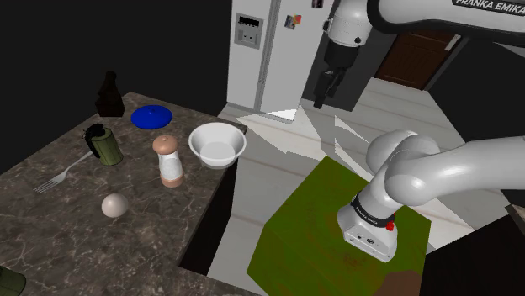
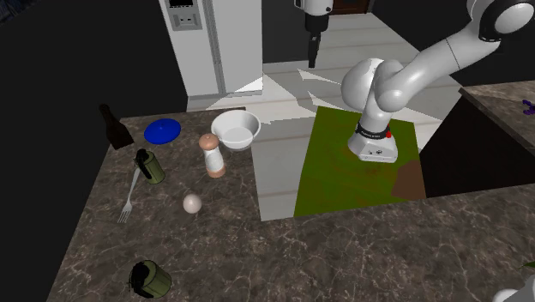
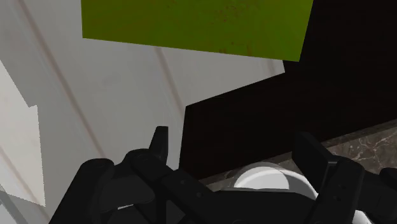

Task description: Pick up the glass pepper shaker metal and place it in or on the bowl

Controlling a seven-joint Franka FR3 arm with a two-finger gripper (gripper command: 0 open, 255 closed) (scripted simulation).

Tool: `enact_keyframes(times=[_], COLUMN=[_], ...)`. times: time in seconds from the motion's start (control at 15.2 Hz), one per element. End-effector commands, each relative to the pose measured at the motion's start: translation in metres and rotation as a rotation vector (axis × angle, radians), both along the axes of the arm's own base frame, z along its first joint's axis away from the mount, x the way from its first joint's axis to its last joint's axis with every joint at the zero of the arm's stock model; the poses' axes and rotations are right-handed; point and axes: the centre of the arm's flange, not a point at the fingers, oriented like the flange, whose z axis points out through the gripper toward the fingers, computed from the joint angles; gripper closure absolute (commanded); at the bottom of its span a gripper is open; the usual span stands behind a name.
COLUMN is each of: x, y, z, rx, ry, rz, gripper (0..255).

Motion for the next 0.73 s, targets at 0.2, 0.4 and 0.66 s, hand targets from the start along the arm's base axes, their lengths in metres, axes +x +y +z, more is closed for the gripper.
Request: enact_keyframes(times=[0.2,0.4,0.66], x=[0.021,0.043,0.071], y=[0.029,0.059,0.099], z=[-0.012,-0.024,-0.039], rx=[0.001,0.002,0.004], ry=[-0.012,-0.025,-0.041], rz=[0.007,0.014,0.023], gripper=[0,0,0])
